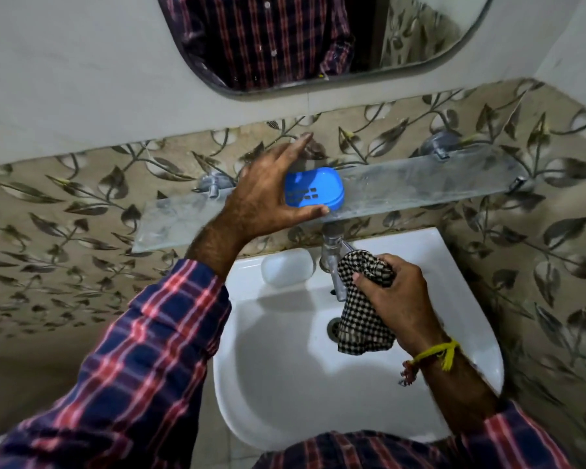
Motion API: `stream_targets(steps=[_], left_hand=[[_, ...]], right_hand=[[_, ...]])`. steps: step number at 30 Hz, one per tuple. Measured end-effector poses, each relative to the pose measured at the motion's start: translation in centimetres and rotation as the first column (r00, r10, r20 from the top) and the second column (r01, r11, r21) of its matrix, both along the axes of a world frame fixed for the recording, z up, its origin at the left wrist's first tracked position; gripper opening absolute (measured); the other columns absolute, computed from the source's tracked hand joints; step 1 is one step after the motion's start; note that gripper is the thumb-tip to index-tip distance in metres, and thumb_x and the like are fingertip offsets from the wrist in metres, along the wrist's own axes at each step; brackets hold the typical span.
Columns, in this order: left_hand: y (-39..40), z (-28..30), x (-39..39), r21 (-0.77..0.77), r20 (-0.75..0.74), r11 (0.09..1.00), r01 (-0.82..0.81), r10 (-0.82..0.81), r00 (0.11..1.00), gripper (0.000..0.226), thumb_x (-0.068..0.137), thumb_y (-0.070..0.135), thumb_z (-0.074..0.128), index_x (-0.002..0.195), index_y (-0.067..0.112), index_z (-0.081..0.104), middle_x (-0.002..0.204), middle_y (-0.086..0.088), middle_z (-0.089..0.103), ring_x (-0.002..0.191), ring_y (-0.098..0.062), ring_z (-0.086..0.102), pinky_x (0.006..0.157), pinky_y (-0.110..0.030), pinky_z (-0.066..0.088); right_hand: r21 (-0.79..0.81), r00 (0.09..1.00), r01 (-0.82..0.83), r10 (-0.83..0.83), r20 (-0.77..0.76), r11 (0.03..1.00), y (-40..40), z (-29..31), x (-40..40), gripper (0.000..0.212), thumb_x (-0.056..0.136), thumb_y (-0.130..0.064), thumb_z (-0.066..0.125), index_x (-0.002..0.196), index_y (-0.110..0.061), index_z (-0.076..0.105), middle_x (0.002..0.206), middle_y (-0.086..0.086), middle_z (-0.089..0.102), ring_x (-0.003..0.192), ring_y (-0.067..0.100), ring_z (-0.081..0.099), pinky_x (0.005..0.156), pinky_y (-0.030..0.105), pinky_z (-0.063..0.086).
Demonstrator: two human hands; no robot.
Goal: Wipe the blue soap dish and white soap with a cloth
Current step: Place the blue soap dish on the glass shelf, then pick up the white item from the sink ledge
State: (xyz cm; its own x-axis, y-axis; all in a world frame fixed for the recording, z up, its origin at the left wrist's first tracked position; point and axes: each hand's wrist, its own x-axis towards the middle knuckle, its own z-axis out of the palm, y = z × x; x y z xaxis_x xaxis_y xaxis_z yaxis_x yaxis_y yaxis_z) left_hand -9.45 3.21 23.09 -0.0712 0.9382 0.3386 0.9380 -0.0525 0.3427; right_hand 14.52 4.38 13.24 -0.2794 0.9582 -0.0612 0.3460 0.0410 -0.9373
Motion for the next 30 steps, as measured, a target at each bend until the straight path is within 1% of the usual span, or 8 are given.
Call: stream_targets(steps=[6,10,12,14,19,23,27,30], left_hand=[[-5.6,-5.0,3.9,0.404,-0.054,0.914,0.029,-0.008,0.998,0.057,0.088,0.038,0.075,0.133,0.007,0.060,0.130,-0.013,0.062,0.123,-0.030,0.055,0.107,-0.043,0.040],[-7.5,-11.3,5.8,0.266,-0.062,0.950,0.163,-0.152,0.986,0.033,0.091,0.004,0.069,0.124,0.000,0.066,0.124,-0.017,0.066,0.118,-0.034,0.059,0.109,-0.039,0.041],[-8.2,-13.9,5.5,0.157,0.033,0.986,0.063,-0.069,0.997,0.042,0.086,-0.016,0.061,0.125,0.001,0.066,0.124,-0.018,0.066,0.119,-0.031,0.057,0.112,-0.027,0.034],[-9.0,-16.1,4.5,0.017,0.142,0.995,-0.103,0.100,0.985,0.051,0.080,-0.024,0.057,0.122,0.002,0.067,0.124,-0.018,0.067,0.117,-0.034,0.060,0.108,-0.029,0.039],[-8.8,-19.4,0.9,-0.507,0.240,0.796,-0.331,0.499,0.833,0.081,0.074,-0.001,0.084,0.145,0.010,0.047,0.144,-0.018,0.046,0.125,-0.039,0.053,0.105,-0.044,0.045],[-6.7,-20.8,-0.2,-0.473,0.251,0.766,-0.435,0.591,0.767,0.090,0.069,0.016,0.091,0.145,0.015,0.043,0.155,-0.019,0.031,0.133,-0.041,0.046,0.110,-0.049,0.041],[-5.5,-22.6,-0.3,-0.439,0.301,0.809,-0.391,0.543,0.784,0.057,0.079,0.015,0.084,0.130,0.011,0.059,0.152,-0.020,0.038,0.135,-0.039,0.044,0.112,-0.047,0.040],[-5.4,-23.8,-0.4,-0.400,0.332,0.824,-0.401,0.538,0.775,0.032,0.081,0.016,0.083,0.108,0.007,0.070,0.126,-0.016,0.058,0.116,-0.036,0.058,0.099,-0.043,0.049]], right_hand=[[-0.019,0.998,-0.046,0.047,0.037,0.999,0.0,-0.4,-0.4,0.013,0.078,-0.013,0.079,0.088,-0.008,0.071,0.083,0.007,0.076,0.082,0.024,0.073,0.079,0.046,0.059],[-0.027,0.996,-0.055,0.057,0.069,0.998,-0.5,-1.1,-0.7,0.012,0.078,-0.013,0.079,0.085,-0.009,0.071,0.082,0.008,0.076,0.081,0.023,0.073,0.079,0.046,0.059],[-0.043,0.995,-0.057,0.061,0.085,0.997,-0.9,-1.5,-0.6,0.013,0.077,-0.016,0.080,0.085,-0.010,0.070,0.081,0.005,0.076,0.079,0.021,0.073,0.079,0.045,0.060],[-0.063,0.993,-0.055,0.061,0.104,0.996,-1.3,-1.9,-0.3,0.015,0.076,-0.018,0.080,0.085,-0.012,0.070,0.081,0.004,0.076,0.080,0.021,0.073,0.080,0.045,0.060],[-0.064,0.989,-0.021,0.030,0.143,0.998,-1.5,-2.5,0.4,0.014,0.076,-0.017,0.080,0.085,-0.013,0.070,0.081,0.003,0.075,0.080,0.022,0.072,0.080,0.045,0.059],[-0.066,0.988,-0.002,0.012,0.157,0.998,-1.7,-2.6,0.7,0.014,0.077,-0.018,0.080,0.088,-0.015,0.071,0.083,-0.002,0.076,0.081,0.016,0.072,0.082,0.042,0.060],[-0.071,0.986,0.030,-0.018,0.167,0.997,-1.7,-2.4,0.7,0.015,0.078,-0.016,0.079,0.091,-0.015,0.072,0.085,0.000,0.076,0.083,0.018,0.072,0.083,0.040,0.060],[-0.061,0.983,0.042,-0.030,0.180,0.997,-1.9,-2.5,0.6,0.016,0.078,-0.015,0.080,0.092,-0.015,0.071,0.086,0.000,0.075,0.083,0.017,0.071,0.083,0.037,0.059]])
